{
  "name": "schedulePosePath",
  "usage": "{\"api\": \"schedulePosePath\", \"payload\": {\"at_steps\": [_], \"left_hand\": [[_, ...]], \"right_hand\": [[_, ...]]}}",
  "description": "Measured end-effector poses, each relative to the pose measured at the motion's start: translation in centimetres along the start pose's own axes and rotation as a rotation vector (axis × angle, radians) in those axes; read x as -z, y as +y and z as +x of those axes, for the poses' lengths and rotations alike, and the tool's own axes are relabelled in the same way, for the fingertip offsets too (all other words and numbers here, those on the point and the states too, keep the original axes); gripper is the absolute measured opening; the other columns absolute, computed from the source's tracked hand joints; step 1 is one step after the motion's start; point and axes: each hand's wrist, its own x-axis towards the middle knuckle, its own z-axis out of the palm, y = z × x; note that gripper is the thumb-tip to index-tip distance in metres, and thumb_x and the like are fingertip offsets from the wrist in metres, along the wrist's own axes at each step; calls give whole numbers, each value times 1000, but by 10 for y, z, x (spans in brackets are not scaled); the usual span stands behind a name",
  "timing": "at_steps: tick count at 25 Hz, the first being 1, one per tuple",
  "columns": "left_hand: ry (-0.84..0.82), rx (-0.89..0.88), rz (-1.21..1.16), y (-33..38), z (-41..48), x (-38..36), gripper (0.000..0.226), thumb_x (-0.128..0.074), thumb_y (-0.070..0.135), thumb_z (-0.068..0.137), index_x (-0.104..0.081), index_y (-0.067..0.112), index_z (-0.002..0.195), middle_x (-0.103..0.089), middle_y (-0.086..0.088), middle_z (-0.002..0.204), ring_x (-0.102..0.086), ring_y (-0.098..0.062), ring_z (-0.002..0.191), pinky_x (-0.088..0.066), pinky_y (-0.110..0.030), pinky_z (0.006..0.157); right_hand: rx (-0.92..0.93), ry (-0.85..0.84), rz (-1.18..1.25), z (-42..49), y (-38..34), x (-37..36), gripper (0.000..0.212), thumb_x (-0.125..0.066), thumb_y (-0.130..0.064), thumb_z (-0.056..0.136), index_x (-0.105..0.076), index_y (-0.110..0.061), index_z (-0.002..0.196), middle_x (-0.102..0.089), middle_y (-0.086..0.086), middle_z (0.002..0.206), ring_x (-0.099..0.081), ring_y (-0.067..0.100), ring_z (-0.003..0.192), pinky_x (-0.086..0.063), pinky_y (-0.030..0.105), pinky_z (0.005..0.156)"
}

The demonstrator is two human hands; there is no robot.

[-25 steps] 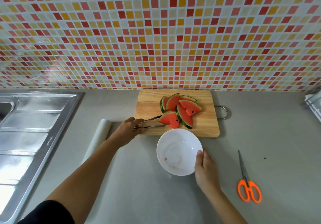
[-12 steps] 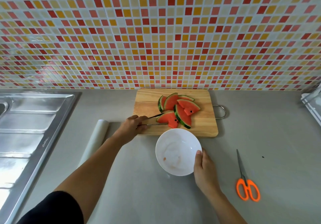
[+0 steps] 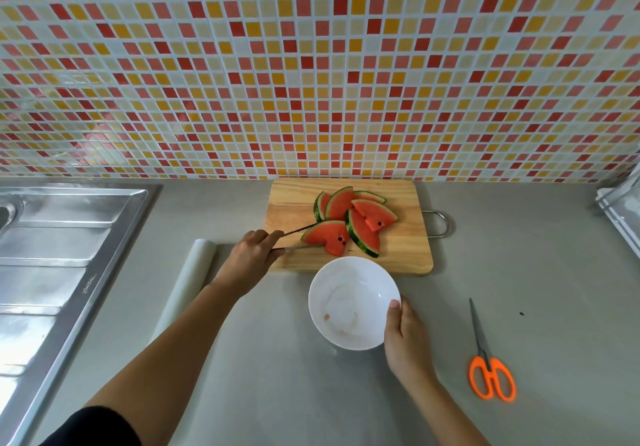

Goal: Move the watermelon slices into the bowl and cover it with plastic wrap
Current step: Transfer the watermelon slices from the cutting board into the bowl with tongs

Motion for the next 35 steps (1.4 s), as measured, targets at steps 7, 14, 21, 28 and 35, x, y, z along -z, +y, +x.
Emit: {"api": "schedulePosePath", "payload": {"at_steps": [7, 14, 21, 28, 35], "left_hand": [[-85, 228, -147, -2, -12, 0, 31, -57, 21, 92, -62, 10, 121, -65, -20, 91, -60, -40, 86, -47, -39, 75], [-151, 390, -336, -6, -22, 3, 21, -55, 27, 93, -68, 20, 109, -56, 1, 67, -46, -13, 58, -36, -14, 54], [-198, 383, -544, -4, -43, 15, 19, -52, 33, 95, -66, 34, 107, -48, 2, 69, -37, -12, 62, -31, -24, 58], [-196, 149, -455, 28, -56, 41, 25, -56, 32, 93, -63, 34, 116, -60, 6, 76, -47, -6, 64, -35, -14, 60], [-201, -92, -77, 62, -68, 26, 37, -54, 30, 93, -56, 15, 127, -62, -6, 93, -60, -26, 86, -46, -29, 74]], "right_hand": [[6, 20, -6, 1, 1, -2, 31, -31, -26, 99, -56, -12, 109, -64, 11, 107, -56, 28, 95, -37, 30, 75], [13, 11, 11, 1, 3, -1, 31, -32, -28, 98, -56, -13, 109, -64, 9, 106, -57, 28, 98, -37, 30, 75], [31, 3, 28, 0, 2, 0, 32, -32, -30, 99, -57, -14, 112, -63, 6, 106, -55, 21, 93, -37, 29, 76], [7, -9, 113, -2, 4, 1, 39, -25, -32, 100, -59, -13, 98, -62, 2, 95, -56, 19, 91, -37, 27, 76], [15, -12, 110, -1, 3, 2, 43, -22, -32, 100, -58, -9, 93, -63, 5, 92, -57, 21, 88, -38, 28, 74]]}}
